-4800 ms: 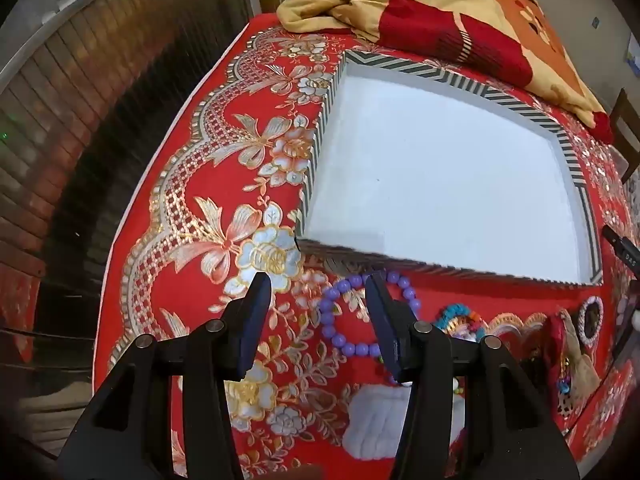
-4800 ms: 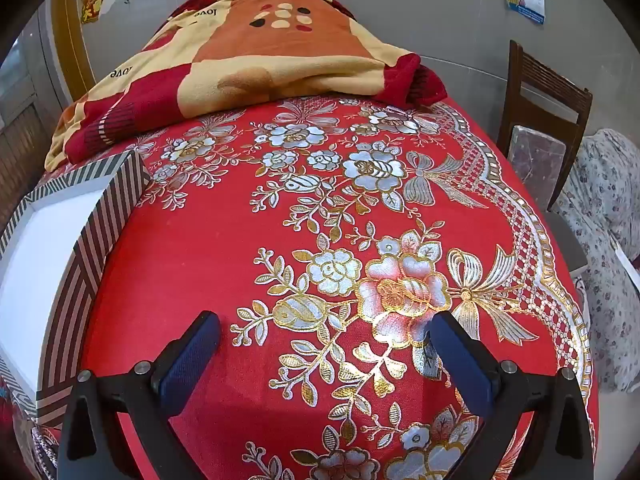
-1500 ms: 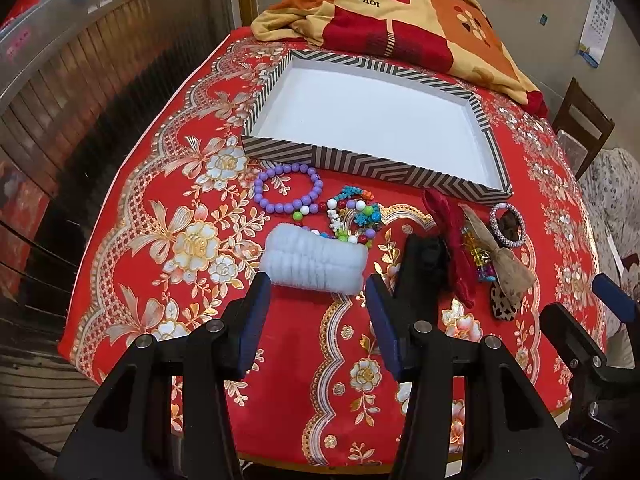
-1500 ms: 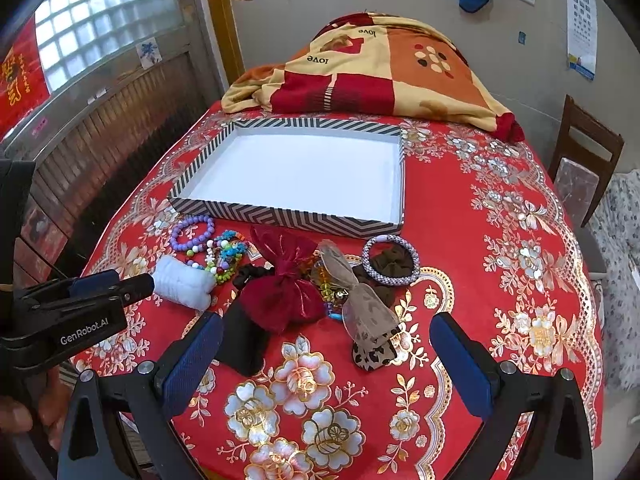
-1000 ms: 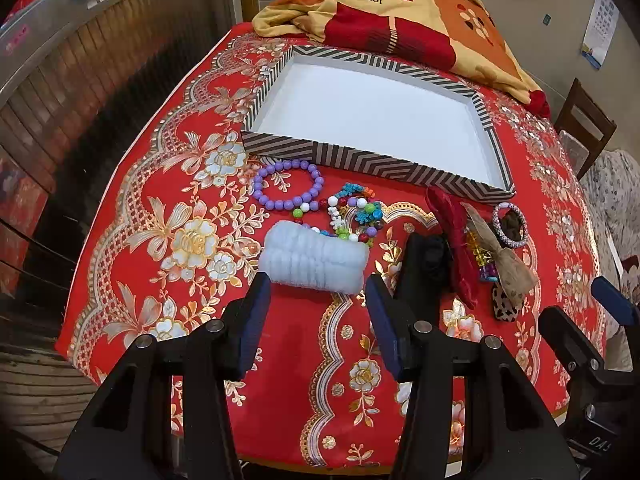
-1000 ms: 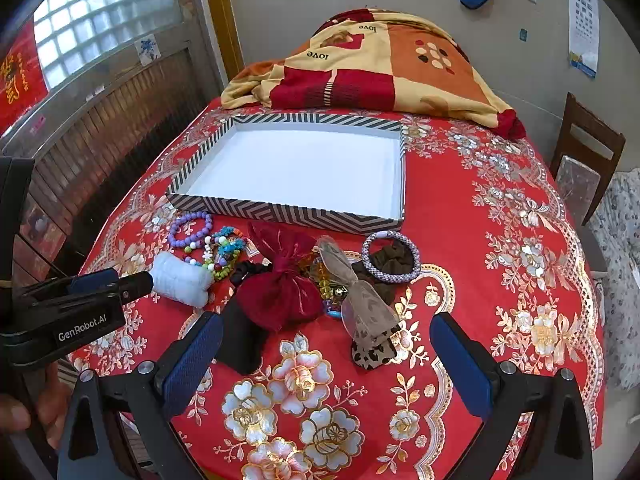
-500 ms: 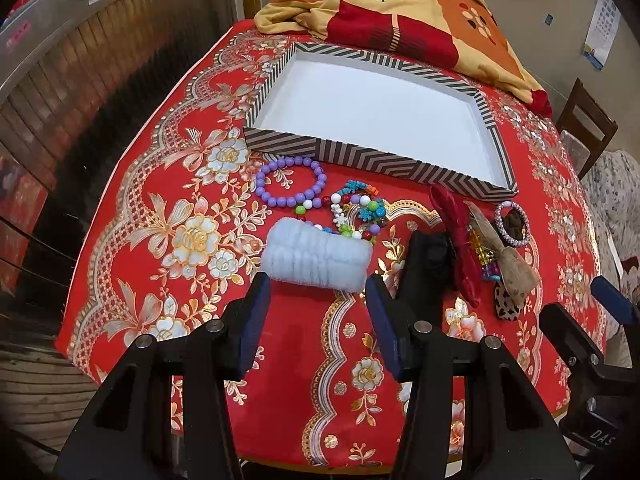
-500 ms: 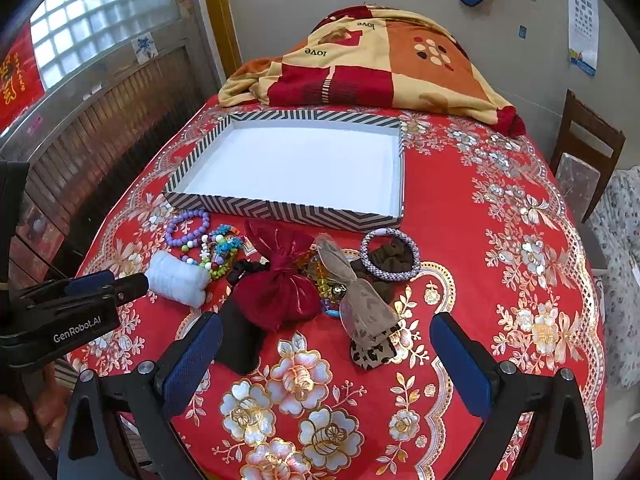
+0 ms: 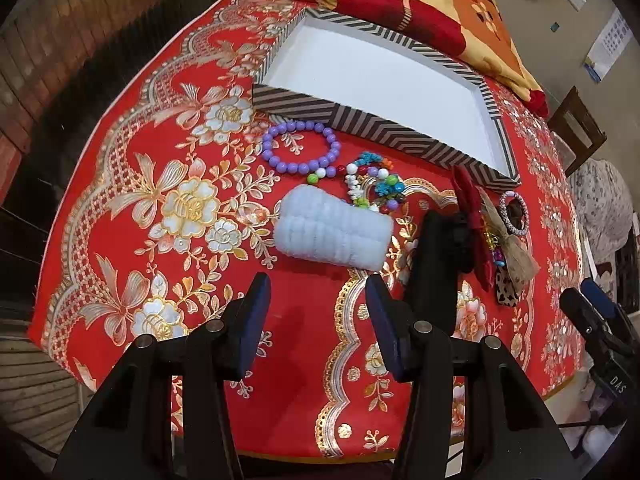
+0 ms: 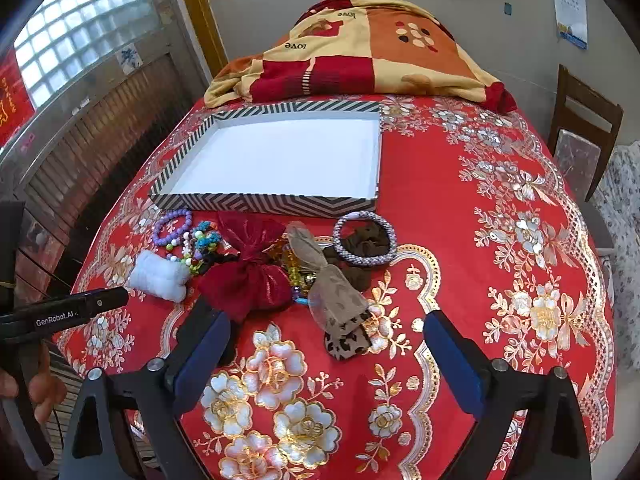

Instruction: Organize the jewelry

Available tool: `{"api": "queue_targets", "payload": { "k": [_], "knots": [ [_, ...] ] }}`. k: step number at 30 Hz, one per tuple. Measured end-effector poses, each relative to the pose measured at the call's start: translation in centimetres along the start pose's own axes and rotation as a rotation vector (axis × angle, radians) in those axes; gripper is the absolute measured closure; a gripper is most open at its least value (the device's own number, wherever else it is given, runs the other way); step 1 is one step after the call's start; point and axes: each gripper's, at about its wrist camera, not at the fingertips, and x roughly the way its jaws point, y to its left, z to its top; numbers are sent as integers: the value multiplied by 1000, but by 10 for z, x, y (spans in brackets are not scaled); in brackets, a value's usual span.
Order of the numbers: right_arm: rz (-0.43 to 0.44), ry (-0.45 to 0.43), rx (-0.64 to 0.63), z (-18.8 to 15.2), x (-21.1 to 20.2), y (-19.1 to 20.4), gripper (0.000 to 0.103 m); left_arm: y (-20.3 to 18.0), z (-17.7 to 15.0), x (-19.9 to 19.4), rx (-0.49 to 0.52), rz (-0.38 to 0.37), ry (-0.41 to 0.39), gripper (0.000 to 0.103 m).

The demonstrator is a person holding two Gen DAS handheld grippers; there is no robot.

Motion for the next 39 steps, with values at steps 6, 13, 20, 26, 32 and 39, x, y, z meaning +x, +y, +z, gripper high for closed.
{"api": "queue_targets", "payload": {
  "k": [6,13,20,26,32,39],
  "knots": [
    [-7,7,56,6,9,-26,16,5,7,9,-27,-30,36,54],
    [-30,9,100,36,38,-60,45,9,24,16,-63,-58,49,50],
    [22,72,110,48,79,-78,57,22,37,21,-115,-75,58,48],
    [71,109,88,52,99,-77,74,25,43,31,-129,-76,90,48],
    [105,108,84,48,99,-76,94,25,44,32,-129,-83,97,48],
    [116,63,63,44,75,-76,97,24,44,35,-154,-76,101,48]
  ]
}}
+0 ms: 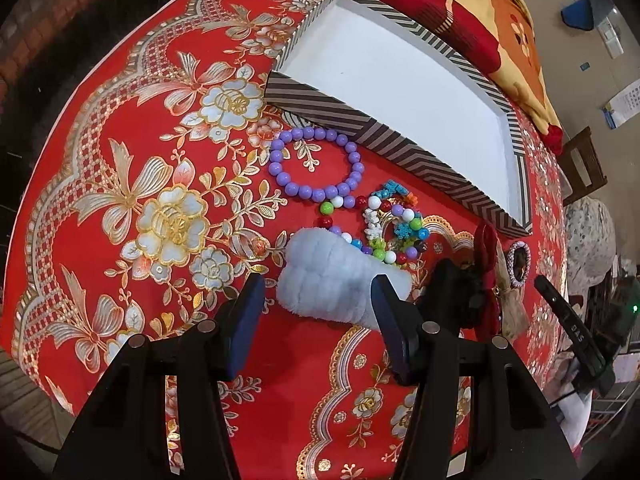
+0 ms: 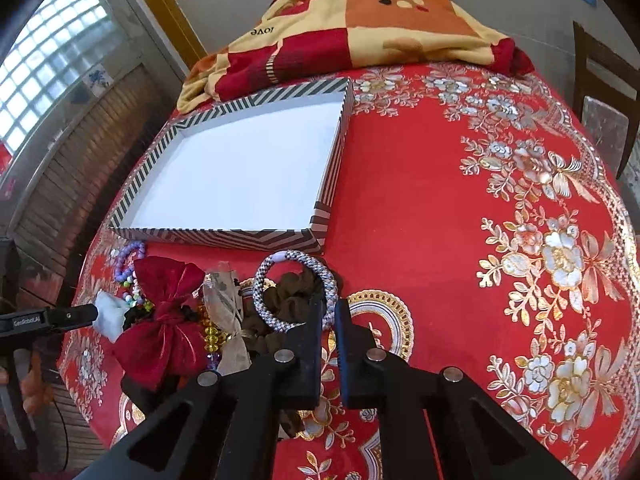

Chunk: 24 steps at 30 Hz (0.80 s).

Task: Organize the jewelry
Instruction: 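Grasp the silver rhinestone bangle with the right tool while the left tool grasps the white fluffy scrunchie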

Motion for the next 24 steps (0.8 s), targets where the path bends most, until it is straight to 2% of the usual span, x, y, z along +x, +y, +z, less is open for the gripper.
{"api": "queue_targets", "payload": {
  "k": [2,8,14,17,18,19,24],
  "knots": [
    [6,-18,11,0,0,-3,97,-1,-2,1,-5,-8,8,48],
    [-16,23,-7,6,16,-1,97,-3,-6,0,-1,-6,15,48],
    [8,42,14,9,22,-8,95,8,-5,-6,-26,3,-1,48],
    [13,43,14,10,22,-9,85,12,-3,-7,-36,2,2,48],
    [17,44,15,10,23,-10,77,13,-3,-7,-38,3,3,48],
    [21,47,17,10,24,-10,74,14,-3,-7,-38,4,3,48],
    [34,71,24,9,30,-12,75,13,-1,-7,-32,4,4,48]
  ]
}}
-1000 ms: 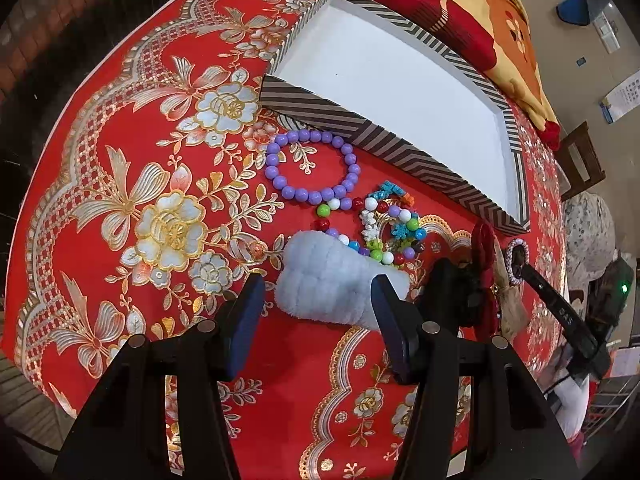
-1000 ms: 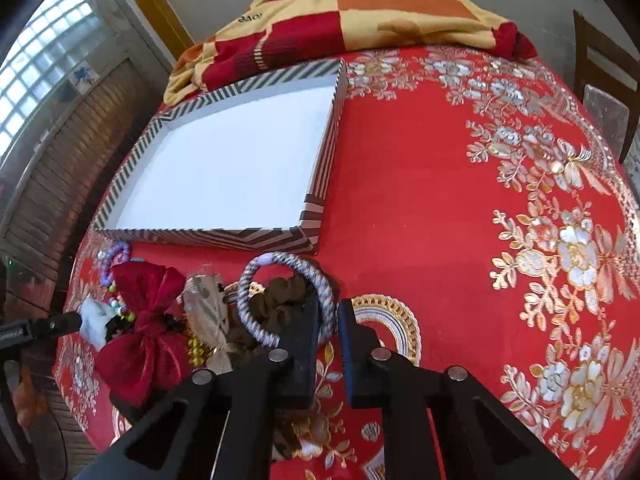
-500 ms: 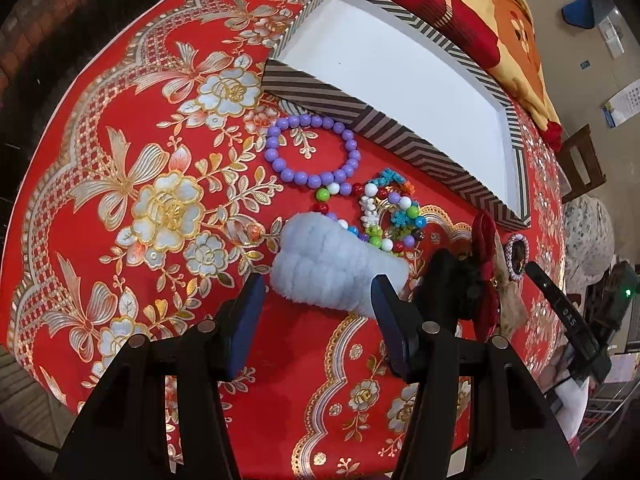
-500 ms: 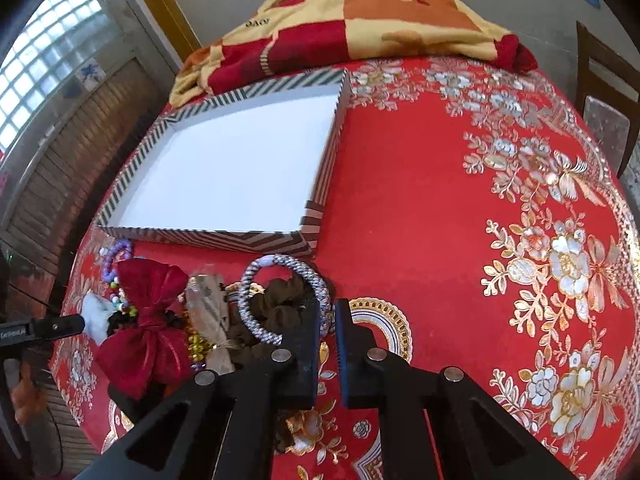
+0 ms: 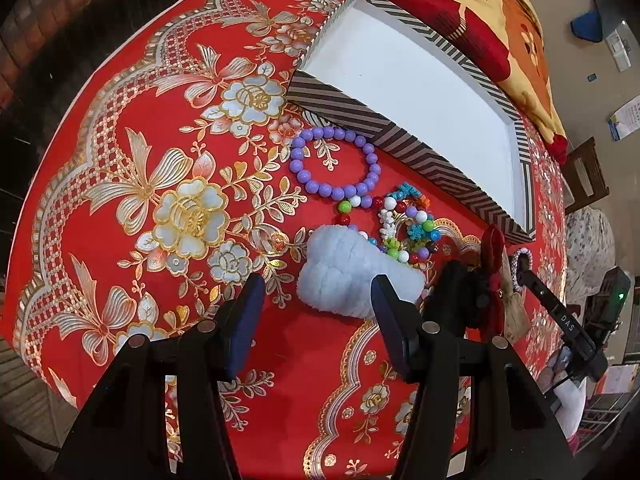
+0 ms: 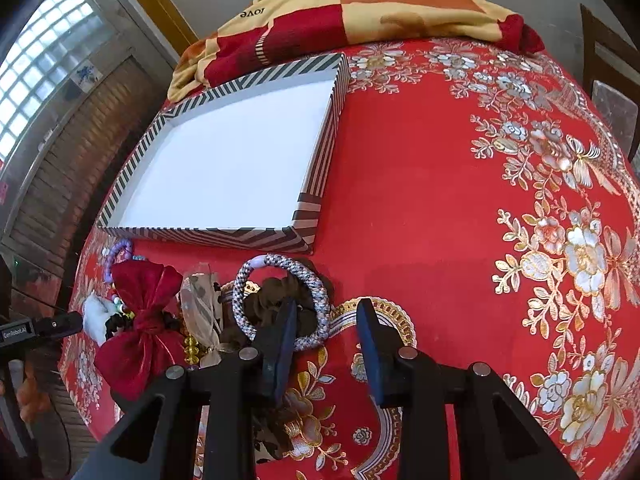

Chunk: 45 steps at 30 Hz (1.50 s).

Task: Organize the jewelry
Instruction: 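Grasp the silver rhinestone bangle with the right tool while the left tool grasps the white fluffy scrunchie, then lower the bangle into the tray with the right tool while the left tool drops the scrunchie in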

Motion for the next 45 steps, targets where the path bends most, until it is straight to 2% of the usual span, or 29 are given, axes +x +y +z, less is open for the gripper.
{"api": "queue_targets", "payload": {
  "k": [3,6,17,18,19,20,26,27,28,30,31,33,36,39,42,45],
  "knots": [
    [32,10,-4,2,6,1,90,-4,1,2,10,3,6,48],
    [47,-2,-23,1,2,7,96,-6,1,4,15,2,13,48],
    [101,-125,-10,-7,-59,20,96,-15,1,7,11,-23,5,48],
    [109,-129,-11,-8,-63,24,96,-18,1,9,19,-24,3,44],
    [116,-130,-13,-9,-65,26,96,-20,1,11,24,-24,2,36],
    [119,-130,-17,-10,-67,30,96,-22,0,15,23,-28,7,34],
    [132,-127,-47,-14,-73,44,96,-26,0,35,41,-6,39,33],
    [131,-126,-49,-14,-73,45,96,-27,0,37,45,-6,39,35],
    [132,-126,-49,-14,-73,46,96,-27,0,37,51,-13,32,47],
    [138,-125,-47,-14,-73,47,96,-32,0,36,85,-4,20,59],
    [142,-125,-47,-13,-72,48,96,-35,-2,33,108,2,4,71],
    [156,-129,-45,-11,-72,51,96,-40,-4,25,134,10,-24,81],
    [165,-139,-49,-4,-73,58,96,-39,-2,7,127,-43,-40,82],
    [160,-155,-59,9,-73,65,96,-45,4,-13,160,-36,-92,83],
    [136,-174,-55,26,-70,65,96,-50,21,-29,154,-60,-131,83],
    [91,-148,-36,46,-55,60,96,-50,43,-41,150,-56,-183,83]
  ]
}}
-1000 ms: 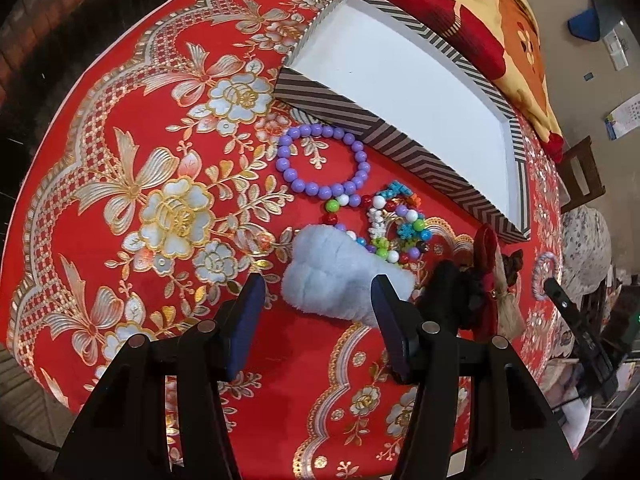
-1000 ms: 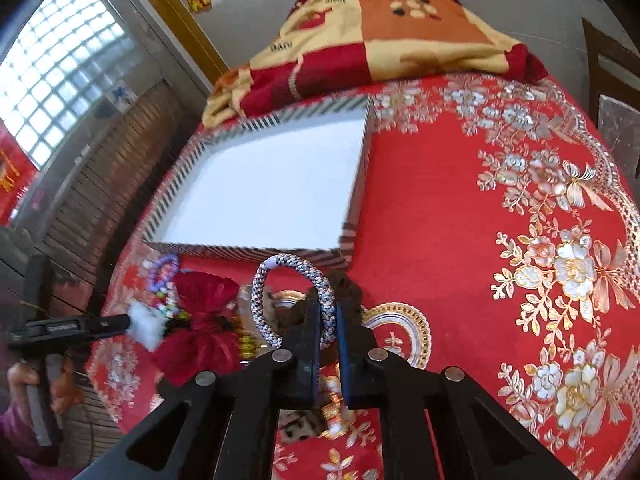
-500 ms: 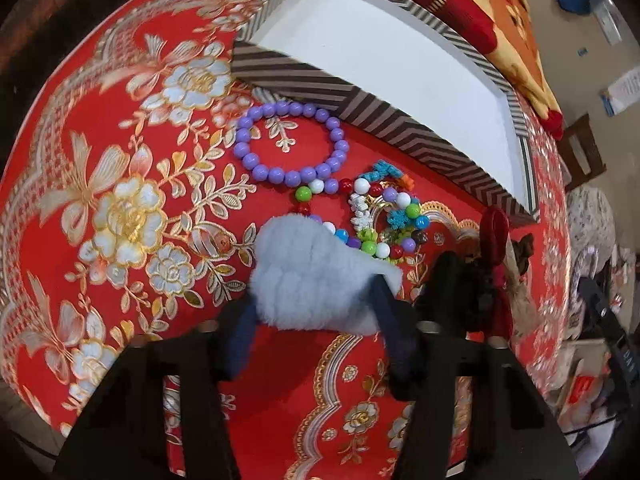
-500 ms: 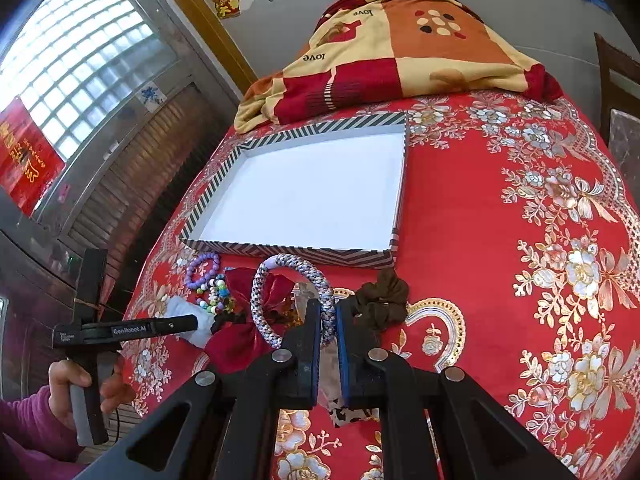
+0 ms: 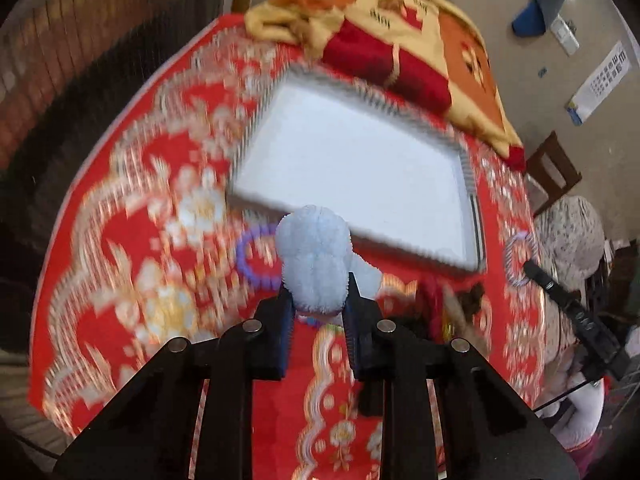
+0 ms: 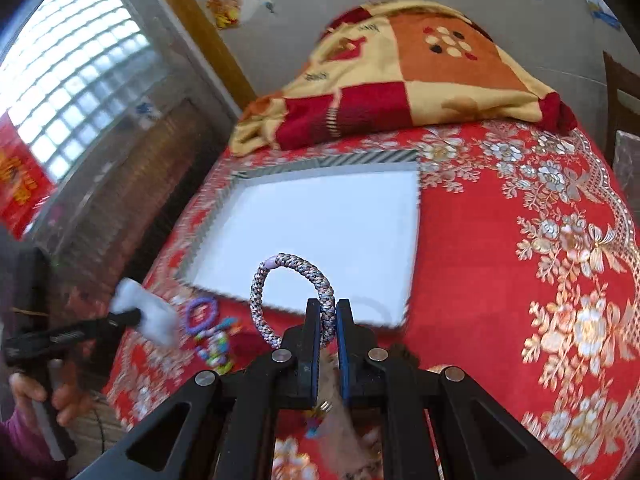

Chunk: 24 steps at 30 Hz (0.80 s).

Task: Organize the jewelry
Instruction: 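Lower the bangle into the tray with the right tool while the left tool drops the scrunchie in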

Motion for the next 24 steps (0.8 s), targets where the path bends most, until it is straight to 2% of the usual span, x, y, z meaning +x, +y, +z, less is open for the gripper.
{"api": "queue_targets", "payload": {
  "k": [3,7,15,18,20,21,22,24],
  "knots": [
    [-47,38,18,13,25,-8,96,1,26,5,1,-6,-23,83],
    [-87,89,16,22,56,-11,96,3,57,33,-5,12,-11,82],
    [-173,189,28,21,99,-24,96,19,79,102,-10,94,106,82],
    [-177,185,3,20,100,-22,95,20,81,109,3,105,113,69],
    [-188,187,-14,20,99,-21,82,19,81,108,9,104,112,60],
    [-175,188,-14,20,99,-20,68,20,82,107,6,99,113,53],
    [-162,187,-9,20,98,-19,61,20,82,107,2,96,112,45],
    [-159,176,-7,20,93,-15,60,21,81,103,-12,79,101,36]
  ]
}}
